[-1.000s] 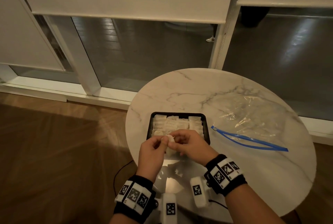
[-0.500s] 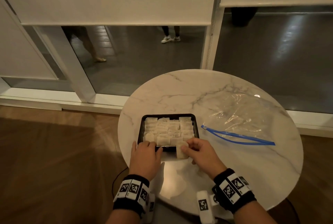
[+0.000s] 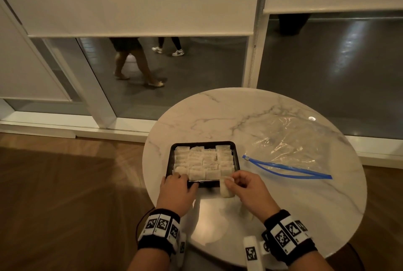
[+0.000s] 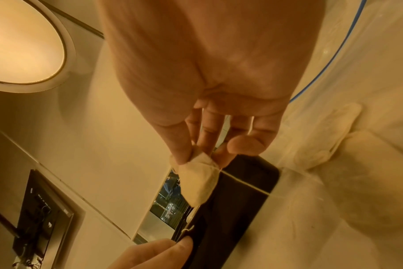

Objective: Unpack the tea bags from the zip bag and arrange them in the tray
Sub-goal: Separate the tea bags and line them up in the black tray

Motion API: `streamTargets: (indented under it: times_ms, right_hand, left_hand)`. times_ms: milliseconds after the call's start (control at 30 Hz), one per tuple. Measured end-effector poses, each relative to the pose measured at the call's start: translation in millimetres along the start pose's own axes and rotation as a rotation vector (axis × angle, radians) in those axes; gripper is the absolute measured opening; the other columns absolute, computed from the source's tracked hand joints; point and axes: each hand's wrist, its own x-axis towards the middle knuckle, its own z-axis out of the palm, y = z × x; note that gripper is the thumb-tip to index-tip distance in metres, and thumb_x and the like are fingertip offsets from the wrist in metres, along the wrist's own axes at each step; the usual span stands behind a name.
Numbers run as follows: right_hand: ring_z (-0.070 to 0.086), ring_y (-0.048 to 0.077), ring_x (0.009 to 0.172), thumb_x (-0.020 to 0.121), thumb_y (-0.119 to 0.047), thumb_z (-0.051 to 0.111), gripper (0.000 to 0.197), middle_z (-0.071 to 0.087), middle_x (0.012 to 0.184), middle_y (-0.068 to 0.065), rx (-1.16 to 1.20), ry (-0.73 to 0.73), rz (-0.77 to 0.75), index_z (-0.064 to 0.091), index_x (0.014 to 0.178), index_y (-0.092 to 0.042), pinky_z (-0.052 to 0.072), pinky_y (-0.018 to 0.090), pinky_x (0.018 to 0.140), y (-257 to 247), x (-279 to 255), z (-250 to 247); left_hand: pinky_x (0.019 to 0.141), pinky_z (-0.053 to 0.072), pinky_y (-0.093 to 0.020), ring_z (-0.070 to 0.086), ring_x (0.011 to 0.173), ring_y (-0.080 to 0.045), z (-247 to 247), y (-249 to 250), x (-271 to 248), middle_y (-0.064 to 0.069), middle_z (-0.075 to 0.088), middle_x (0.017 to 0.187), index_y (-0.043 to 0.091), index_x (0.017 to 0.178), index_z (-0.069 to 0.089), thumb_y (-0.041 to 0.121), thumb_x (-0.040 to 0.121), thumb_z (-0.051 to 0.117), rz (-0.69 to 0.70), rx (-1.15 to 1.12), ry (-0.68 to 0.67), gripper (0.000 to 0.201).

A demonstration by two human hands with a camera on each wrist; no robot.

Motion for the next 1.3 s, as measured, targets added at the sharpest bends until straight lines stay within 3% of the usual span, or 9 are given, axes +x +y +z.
streamTargets:
  times_ms: [167, 300, 433, 600, 700, 767, 867, 1133, 1300]
  right_hand:
    - [0.069, 0.005, 0.080, 0.093, -0.022, 0.068, 0.008, 0.074, 0.088, -0.005, -0.026, 0.001, 0.021, 0.073, 0.097, -0.027, 0.052, 0.016, 0.066, -0.7, 1.1, -3.2]
    - [0.066, -0.001, 0.074, 0.095, -0.023, 0.066, 0.008, 0.074, 0.087, -0.009, -0.002, 0.038, 0.033, 0.073, 0.096, -0.027, 0.047, 0.014, 0.061, -8.6, 0.7, -5.5]
    - [0.069, 0.008, 0.082, 0.092, -0.019, 0.067, 0.009, 0.075, 0.085, -0.002, 0.086, -0.002, -0.003, 0.076, 0.089, -0.020, 0.051, 0.022, 0.073, -17.2, -2.6, -4.8]
    - [0.063, 0.010, 0.072, 0.093, -0.017, 0.066, 0.012, 0.072, 0.080, 0.003, 0.204, -0.031, 0.005, 0.075, 0.090, -0.012, 0.049, 0.020, 0.062, -20.9, -5.4, -7.4]
    - [0.065, 0.009, 0.071, 0.093, -0.016, 0.066, 0.011, 0.073, 0.081, 0.005, 0.186, -0.035, -0.009, 0.075, 0.093, -0.009, 0.050, 0.017, 0.062, -18.6, -5.4, -9.5]
    - [0.068, 0.011, 0.077, 0.092, -0.015, 0.068, 0.009, 0.075, 0.086, 0.005, 0.147, -0.045, -0.023, 0.076, 0.094, -0.011, 0.052, 0.018, 0.068, -17.7, -4.8, -10.2]
    - [0.069, 0.009, 0.080, 0.092, -0.018, 0.069, 0.008, 0.075, 0.085, 0.001, 0.078, -0.038, -0.031, 0.077, 0.091, -0.018, 0.051, 0.020, 0.071, -16.2, -3.2, -12.1]
    - [0.072, 0.007, 0.085, 0.092, -0.019, 0.069, 0.008, 0.077, 0.091, -0.007, 0.076, 0.078, -0.016, 0.075, 0.098, -0.020, 0.058, 0.023, 0.067, -22.7, 3.1, -16.2]
    - [0.072, 0.011, 0.082, 0.092, -0.019, 0.069, 0.010, 0.077, 0.089, -0.004, 0.039, 0.064, 0.021, 0.073, 0.102, -0.019, 0.059, 0.022, 0.064, -19.5, 4.4, -15.5]
  left_hand:
    - [0.124, 0.016, -0.048, 0.048, 0.123, -0.014, -10.2, 8.6, -9.8, 0.011, 0.059, 0.121, 0.034, 0.118, 0.062, 0.056, 0.095, 0.045, 0.027, 0.089, 0.100, 0.036]
    - [0.111, 0.034, -0.032, 0.053, 0.111, -0.003, -24.6, 29.0, -19.9, 0.021, 0.063, 0.111, 0.037, 0.114, 0.066, 0.057, 0.085, 0.058, 0.142, -0.108, 0.224, 0.036]
    - [0.097, 0.054, -0.028, 0.063, 0.103, 0.005, -28.6, 55.0, -27.2, 0.016, 0.069, 0.112, 0.030, 0.123, 0.066, 0.049, 0.089, 0.071, 0.133, -0.772, -0.055, 0.040]
    - [0.090, 0.056, -0.026, 0.070, 0.099, -0.006, -22.9, 70.6, -30.4, 0.007, 0.076, 0.103, 0.022, 0.112, 0.072, 0.026, 0.098, 0.065, 0.199, -0.996, -0.110, 0.016]
    - [0.087, 0.060, -0.035, 0.073, 0.094, -0.016, -17.0, 70.0, -31.4, -0.001, 0.077, 0.097, 0.017, 0.106, 0.072, 0.020, 0.098, 0.065, 0.183, -1.043, -0.121, 0.011]
    - [0.084, 0.061, -0.039, 0.073, 0.088, -0.020, -14.9, 69.4, -32.2, -0.003, 0.076, 0.091, 0.017, 0.101, 0.073, 0.019, 0.098, 0.065, 0.177, -1.038, -0.116, 0.008]
    - [0.077, 0.058, -0.026, 0.072, 0.084, -0.011, -17.6, 70.7, -34.5, 0.004, 0.076, 0.087, 0.019, 0.096, 0.073, 0.018, 0.097, 0.066, 0.174, -1.018, -0.102, 0.007]
    - [0.076, 0.051, -0.011, 0.064, 0.086, 0.005, -21.9, 46.6, -25.5, 0.016, 0.070, 0.090, 0.029, 0.095, 0.069, 0.022, 0.095, 0.068, 0.026, -0.755, 0.180, 0.008]
    - [0.097, 0.048, -0.033, 0.056, 0.108, -0.010, -17.1, 22.9, -21.1, 0.014, 0.065, 0.107, 0.031, 0.107, 0.069, 0.028, 0.093, 0.066, 0.026, -0.278, 0.357, 0.014]
